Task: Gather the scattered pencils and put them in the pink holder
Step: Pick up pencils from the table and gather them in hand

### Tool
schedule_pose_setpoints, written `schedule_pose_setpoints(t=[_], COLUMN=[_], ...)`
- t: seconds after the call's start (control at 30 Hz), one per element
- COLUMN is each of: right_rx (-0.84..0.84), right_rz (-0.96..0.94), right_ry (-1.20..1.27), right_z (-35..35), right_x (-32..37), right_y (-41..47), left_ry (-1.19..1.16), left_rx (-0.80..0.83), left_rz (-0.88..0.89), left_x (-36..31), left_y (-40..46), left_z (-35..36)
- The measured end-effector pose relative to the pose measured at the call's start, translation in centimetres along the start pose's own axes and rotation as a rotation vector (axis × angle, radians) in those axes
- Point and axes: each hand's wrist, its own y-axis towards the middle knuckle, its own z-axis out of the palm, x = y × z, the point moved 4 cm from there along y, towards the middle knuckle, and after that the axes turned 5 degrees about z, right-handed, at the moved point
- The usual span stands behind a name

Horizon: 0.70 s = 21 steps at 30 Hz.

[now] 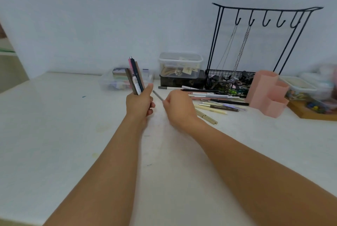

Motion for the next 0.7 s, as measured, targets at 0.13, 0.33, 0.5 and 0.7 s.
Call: schedule_pose_setpoints(t=[0.13,0.33,0.5,0.7], right_rx=[0.0,0.158,0.207,0.21], right_rz=[0.065,0.176,0.108,0.073], right_ry=[0.5,1.048,1.128,1.028], right_z=[-3.3,-5.7,-6.3,-5.4], right_x=[-2.7,-7.5,-8.2,-8.0], right_y=[0.0,-2.4,-3.0,-3.1], left_ry=[-0.112,-0.134,-0.019,0.03], left_rx=[0.116,0.309,0.534,0.652], left_rz=[-0.107,-0.174,-0.108,-0.077], left_x=[0.4,0.7,1.0,1.2], left_y=[-1.1,-3.7,-5.8,-5.9], left_z=[2.0,5.7,7.7,7.7])
